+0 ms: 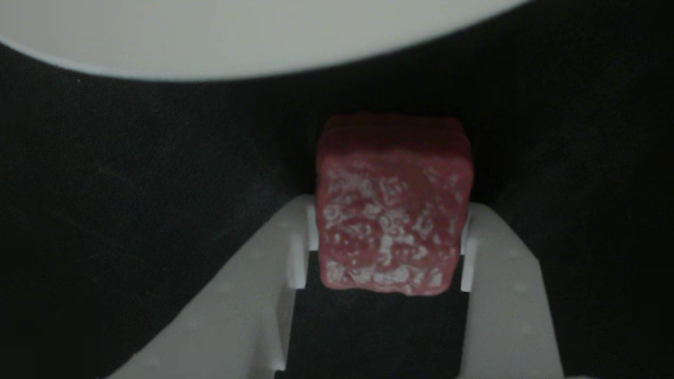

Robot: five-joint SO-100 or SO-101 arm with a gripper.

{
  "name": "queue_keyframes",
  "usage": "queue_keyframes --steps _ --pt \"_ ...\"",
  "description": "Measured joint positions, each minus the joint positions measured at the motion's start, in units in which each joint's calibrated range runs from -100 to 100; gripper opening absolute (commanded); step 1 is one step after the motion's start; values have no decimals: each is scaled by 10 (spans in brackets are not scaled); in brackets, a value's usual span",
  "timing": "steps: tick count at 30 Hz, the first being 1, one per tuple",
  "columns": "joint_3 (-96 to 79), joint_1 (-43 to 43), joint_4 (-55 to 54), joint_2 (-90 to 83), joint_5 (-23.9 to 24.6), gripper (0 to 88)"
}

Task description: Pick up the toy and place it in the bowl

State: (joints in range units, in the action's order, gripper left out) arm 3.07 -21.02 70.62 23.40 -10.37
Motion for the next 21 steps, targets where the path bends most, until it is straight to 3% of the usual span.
queue_keyframes --steps 21 --pt "41 -37 -51 -45 1 23"
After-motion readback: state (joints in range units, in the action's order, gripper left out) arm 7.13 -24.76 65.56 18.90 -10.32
